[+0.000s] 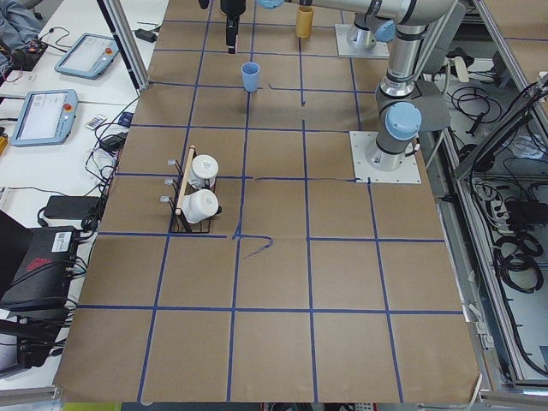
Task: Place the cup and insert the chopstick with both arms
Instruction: 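Carry the chopstick over the blue cup with the right gripper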
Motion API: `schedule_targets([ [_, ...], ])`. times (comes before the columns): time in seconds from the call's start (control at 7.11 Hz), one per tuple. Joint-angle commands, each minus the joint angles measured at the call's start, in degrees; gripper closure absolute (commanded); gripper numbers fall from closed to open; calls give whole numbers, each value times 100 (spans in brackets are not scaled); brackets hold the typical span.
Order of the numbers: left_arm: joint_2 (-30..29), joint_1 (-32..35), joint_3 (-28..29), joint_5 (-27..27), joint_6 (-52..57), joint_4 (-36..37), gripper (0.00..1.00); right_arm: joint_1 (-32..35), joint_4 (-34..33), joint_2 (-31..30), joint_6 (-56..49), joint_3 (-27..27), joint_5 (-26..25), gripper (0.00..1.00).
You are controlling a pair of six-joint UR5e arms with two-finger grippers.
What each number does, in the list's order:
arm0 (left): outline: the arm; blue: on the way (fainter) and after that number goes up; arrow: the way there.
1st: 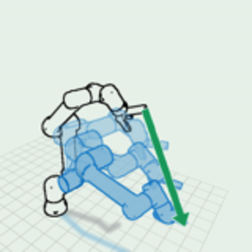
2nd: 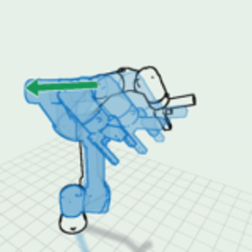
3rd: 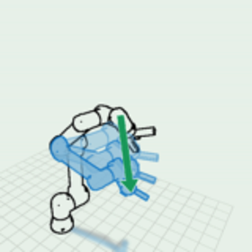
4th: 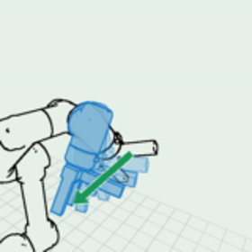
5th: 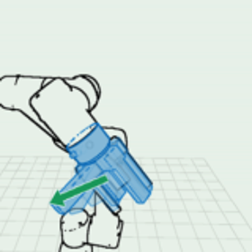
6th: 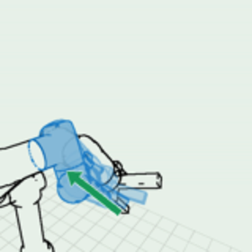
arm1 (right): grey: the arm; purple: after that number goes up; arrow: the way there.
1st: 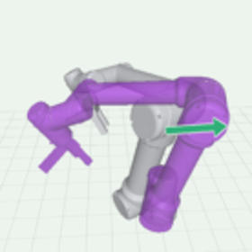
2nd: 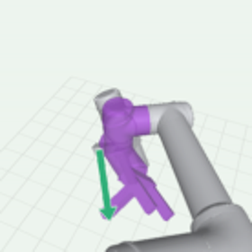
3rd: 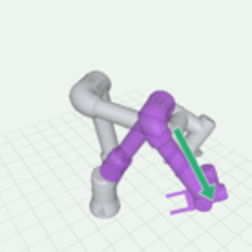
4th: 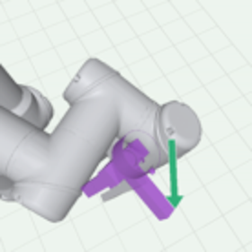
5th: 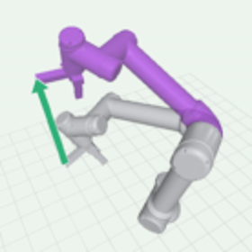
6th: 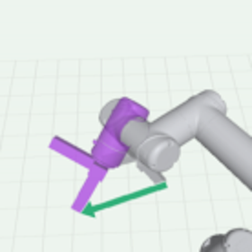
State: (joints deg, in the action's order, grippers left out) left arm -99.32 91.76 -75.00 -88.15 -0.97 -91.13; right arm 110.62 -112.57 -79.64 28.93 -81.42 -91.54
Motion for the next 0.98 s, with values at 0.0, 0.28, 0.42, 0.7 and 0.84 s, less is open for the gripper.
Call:
schedule_targets([
  [0.0, 0, -9, -6, 0, 0, -1, 0, 91, -54, 45, 288, -197, -31, 100],
  [0.28, 0, 0, -6, 0, 0, -1, 0, 91, -2, 45, 315, -312, -128, 100],
  [0.42, 0, -9, -6, 0, 0, -1, 0, 100, 24, 45, 350, -321, -119, 100],
  [0.7, 0, 0, -6, 0, 0, -1, 0, 100, 33, 54, 377, -348, -66, 100],
  [0.84, 0, -9, -6, 0, 0, -1, 0, 100, 33, 54, 377, -357, -57, 100],
])
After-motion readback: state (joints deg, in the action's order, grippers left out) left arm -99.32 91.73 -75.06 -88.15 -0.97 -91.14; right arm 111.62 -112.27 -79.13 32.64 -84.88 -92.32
